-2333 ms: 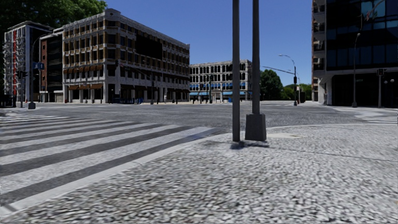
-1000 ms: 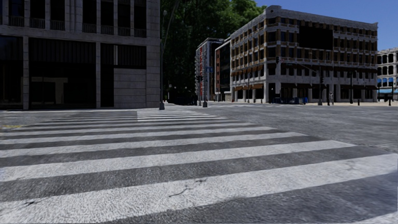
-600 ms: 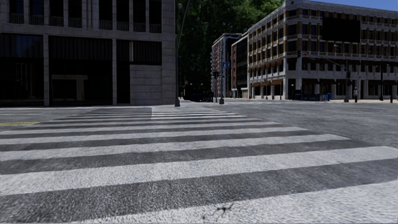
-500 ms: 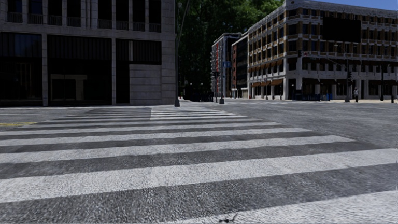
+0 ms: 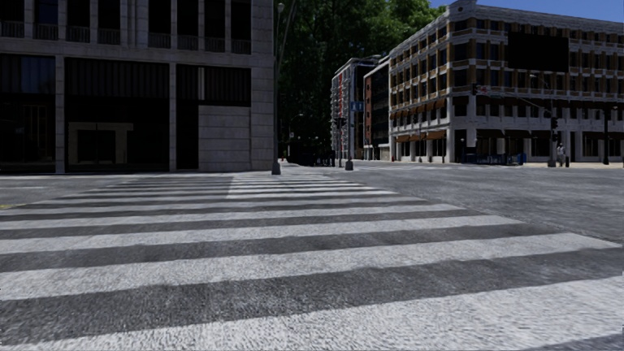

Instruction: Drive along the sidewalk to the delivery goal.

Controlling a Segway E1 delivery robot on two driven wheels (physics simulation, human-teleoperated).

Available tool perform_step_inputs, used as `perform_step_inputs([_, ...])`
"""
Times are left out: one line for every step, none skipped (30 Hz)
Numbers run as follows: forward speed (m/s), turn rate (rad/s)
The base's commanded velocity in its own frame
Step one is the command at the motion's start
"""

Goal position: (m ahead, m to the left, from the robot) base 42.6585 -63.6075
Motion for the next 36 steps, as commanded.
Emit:
perform_step_inputs([2.0,0.0])
perform_step_inputs([2.0,0.0])
perform_step_inputs([2.0,0.0])
perform_step_inputs([2.0,0.0])
perform_step_inputs([2.0,0.0])
perform_step_inputs([2.0,0.0])
perform_step_inputs([2.0,0.0])
perform_step_inputs([2.0,0.0])
perform_step_inputs([2.0,0.0])
perform_step_inputs([2.0,0.0])
perform_step_inputs([2.0,0.0])
perform_step_inputs([2.0,0.0])
perform_step_inputs([2.0,0.0])
perform_step_inputs([2.0,0.0])
perform_step_inputs([2.0,0.0])
perform_step_inputs([2.0,0.0])
perform_step_inputs([2.0,0.0])
perform_step_inputs([2.0,0.0])
perform_step_inputs([2.0,0.0])
perform_step_inputs([2.0,0.0])
perform_step_inputs([2.0,0.0])
perform_step_inputs([2.0,0.0])
perform_step_inputs([2.0,0.0])
perform_step_inputs([2.0,0.0])
perform_step_inputs([2.0,0.0])
perform_step_inputs([2.0,0.0])
perform_step_inputs([2.0,0.0])
perform_step_inputs([2.0,0.0])
perform_step_inputs([2.0,0.0])
perform_step_inputs([2.0,0.0])
perform_step_inputs([2.0,0.0])
perform_step_inputs([2.0,0.0])
perform_step_inputs([2.0,0.0])
perform_step_inputs([2.0,0.0])
perform_step_inputs([2.0,0.0])
perform_step_inputs([2.0,0.0])
